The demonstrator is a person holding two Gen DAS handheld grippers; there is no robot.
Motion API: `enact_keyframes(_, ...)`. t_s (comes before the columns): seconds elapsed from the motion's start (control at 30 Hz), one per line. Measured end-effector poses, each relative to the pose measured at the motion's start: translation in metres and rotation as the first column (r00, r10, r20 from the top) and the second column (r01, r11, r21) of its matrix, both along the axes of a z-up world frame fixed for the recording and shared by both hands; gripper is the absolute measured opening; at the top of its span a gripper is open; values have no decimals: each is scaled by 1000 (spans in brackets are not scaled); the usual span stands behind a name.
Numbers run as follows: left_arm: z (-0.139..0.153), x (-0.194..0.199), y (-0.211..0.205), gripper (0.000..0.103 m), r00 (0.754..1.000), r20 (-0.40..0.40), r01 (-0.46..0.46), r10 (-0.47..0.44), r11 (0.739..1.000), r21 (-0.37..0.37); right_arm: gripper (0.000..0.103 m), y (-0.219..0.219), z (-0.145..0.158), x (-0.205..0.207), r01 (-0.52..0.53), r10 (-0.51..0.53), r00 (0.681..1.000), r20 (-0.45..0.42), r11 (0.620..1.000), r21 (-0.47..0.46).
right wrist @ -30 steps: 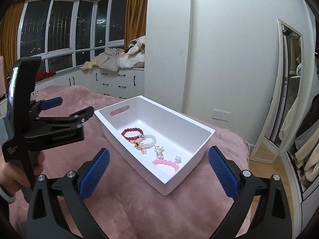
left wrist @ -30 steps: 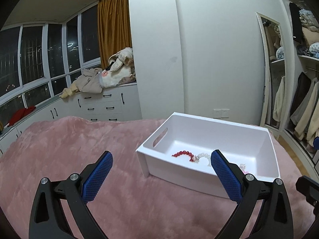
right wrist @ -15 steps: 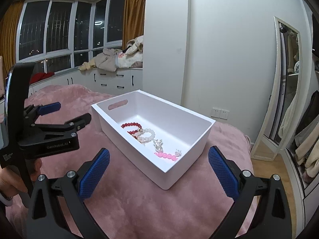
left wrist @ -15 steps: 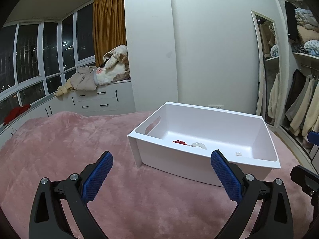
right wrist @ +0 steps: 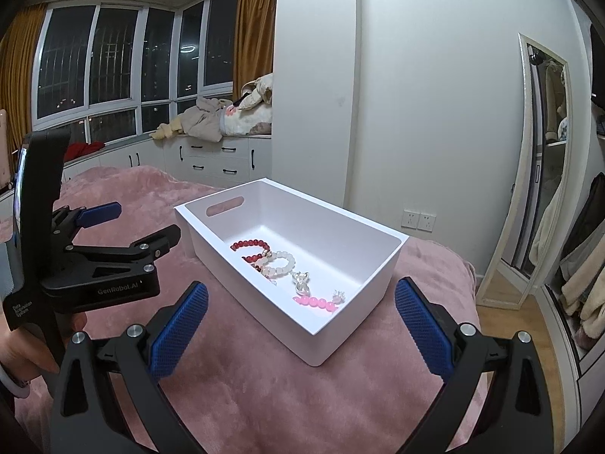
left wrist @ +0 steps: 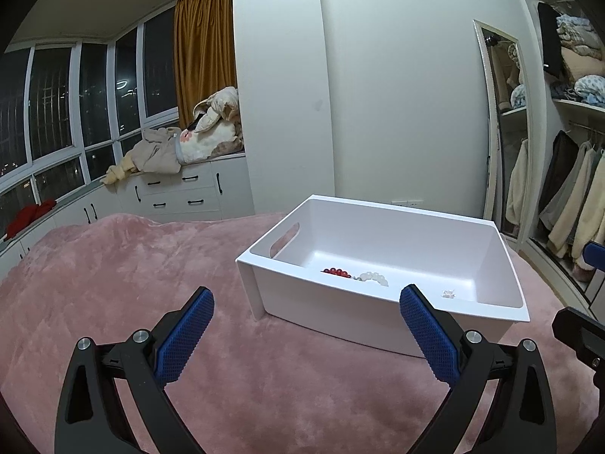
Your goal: Organize jewelry
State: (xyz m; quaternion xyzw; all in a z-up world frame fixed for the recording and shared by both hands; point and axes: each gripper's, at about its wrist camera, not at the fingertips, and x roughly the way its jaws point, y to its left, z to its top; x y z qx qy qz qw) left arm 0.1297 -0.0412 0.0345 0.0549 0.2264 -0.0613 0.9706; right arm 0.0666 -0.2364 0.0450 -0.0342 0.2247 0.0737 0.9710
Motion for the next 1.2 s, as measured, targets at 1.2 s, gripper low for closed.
enact_keyframes(1.2, -5, 4, 1, 100, 999, -21, -24, 24, 999, -35, 98, 0, 1, 3, 0, -1, 1000, 15, 1000, 6)
